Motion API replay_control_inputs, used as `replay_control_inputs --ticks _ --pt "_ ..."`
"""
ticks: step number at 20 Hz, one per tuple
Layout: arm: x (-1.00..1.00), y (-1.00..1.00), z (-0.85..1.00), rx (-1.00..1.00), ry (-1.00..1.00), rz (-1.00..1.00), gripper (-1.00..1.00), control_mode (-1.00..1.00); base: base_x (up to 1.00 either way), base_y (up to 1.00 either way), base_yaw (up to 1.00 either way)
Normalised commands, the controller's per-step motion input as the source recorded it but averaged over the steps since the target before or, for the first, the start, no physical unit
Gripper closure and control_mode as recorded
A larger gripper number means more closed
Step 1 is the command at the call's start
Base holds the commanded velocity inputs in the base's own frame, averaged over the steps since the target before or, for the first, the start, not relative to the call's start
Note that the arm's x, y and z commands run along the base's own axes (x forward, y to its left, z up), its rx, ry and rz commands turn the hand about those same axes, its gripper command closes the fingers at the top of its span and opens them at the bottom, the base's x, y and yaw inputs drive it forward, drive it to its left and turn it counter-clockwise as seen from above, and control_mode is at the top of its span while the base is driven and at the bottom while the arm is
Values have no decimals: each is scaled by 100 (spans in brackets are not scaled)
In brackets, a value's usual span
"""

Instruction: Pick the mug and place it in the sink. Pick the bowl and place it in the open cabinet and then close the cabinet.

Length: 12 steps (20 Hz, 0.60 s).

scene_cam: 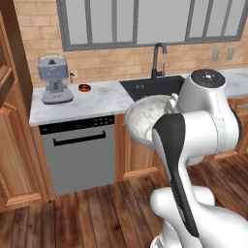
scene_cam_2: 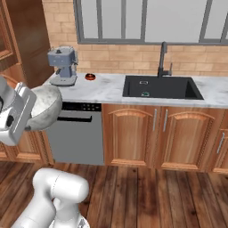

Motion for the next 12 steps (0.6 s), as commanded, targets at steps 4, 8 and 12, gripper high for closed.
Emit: replay_control_inputs --ticks 4,8,12 --pt "0 0 0 0 0 0 100 100 -58 100 0" --pt "0 0 0 0 0 0 100 100 -86 91 0" --pt "0 0 0 0 0 0 100 100 -35 77 -1"
